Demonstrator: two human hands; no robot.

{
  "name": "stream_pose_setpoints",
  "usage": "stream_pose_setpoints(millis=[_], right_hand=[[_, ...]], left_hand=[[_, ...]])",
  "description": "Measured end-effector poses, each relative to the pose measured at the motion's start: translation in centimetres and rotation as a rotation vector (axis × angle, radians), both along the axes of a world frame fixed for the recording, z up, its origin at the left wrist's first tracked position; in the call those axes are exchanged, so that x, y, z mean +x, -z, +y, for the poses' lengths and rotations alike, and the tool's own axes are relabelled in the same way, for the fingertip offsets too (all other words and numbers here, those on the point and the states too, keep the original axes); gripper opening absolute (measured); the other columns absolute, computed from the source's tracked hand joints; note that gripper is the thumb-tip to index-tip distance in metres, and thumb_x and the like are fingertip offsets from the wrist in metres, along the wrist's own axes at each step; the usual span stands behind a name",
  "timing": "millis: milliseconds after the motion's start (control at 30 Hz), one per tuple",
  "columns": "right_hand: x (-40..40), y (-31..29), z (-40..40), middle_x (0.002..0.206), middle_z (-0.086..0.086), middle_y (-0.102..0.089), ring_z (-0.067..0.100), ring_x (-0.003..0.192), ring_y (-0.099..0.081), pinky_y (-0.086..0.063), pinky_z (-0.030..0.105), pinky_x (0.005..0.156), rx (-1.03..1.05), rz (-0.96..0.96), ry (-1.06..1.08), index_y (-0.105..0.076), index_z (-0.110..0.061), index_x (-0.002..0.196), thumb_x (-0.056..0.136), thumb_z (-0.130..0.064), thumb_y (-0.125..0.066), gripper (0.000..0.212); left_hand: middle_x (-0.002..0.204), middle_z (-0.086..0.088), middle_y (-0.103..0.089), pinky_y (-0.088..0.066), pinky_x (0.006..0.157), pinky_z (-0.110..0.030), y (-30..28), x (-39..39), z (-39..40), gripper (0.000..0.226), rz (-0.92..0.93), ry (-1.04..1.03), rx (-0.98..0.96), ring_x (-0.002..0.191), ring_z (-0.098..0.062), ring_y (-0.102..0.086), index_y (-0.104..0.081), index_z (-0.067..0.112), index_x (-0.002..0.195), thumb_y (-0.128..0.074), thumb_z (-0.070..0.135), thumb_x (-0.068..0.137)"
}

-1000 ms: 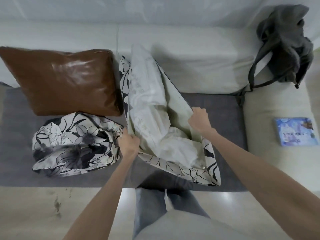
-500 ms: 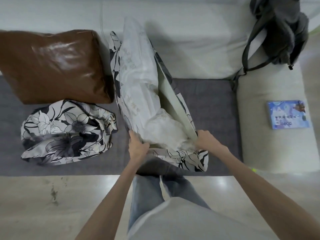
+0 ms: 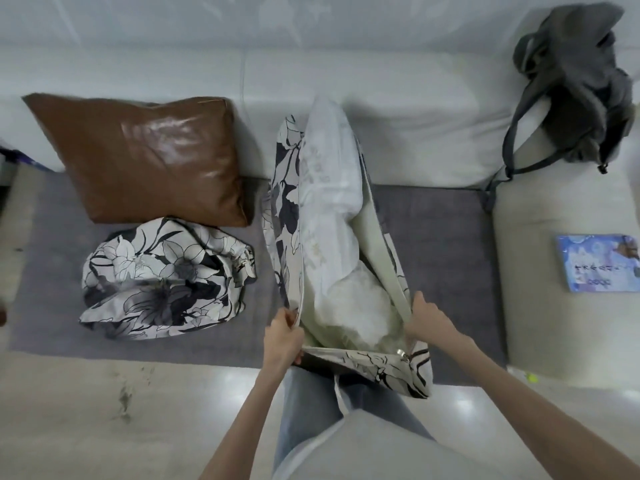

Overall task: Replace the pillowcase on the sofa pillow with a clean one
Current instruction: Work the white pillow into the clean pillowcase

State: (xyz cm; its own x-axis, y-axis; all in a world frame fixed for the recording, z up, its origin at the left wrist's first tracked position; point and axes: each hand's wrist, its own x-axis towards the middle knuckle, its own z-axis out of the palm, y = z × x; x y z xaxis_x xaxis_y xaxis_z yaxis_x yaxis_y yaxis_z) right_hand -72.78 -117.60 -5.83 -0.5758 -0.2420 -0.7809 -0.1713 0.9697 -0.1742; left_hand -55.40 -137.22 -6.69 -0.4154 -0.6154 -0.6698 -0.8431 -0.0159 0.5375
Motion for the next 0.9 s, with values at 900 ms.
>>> stream_pose_setpoints(millis=[900], right_hand=[[-21.7, 2.5, -30.7, 0.102, 0.020, -0.065, 0.036, 0.106, -0.056, -0.042, 0.037, 0.082, -0.441, 0.592, 0.183, -0.056, -0.005, 0.120, 0.085, -0.005, -0.046, 0.036]], left_hand=[[0.091, -0.009, -0.054, -0.038, 0.069, -0.036, 7.4, -19.2, -26.6, 0.043, -0.026, 0.333, -0.361, 0.091, -0.038, -0.057, -0.036, 0.018, 0.116, -0.057, 0.029, 0.079]])
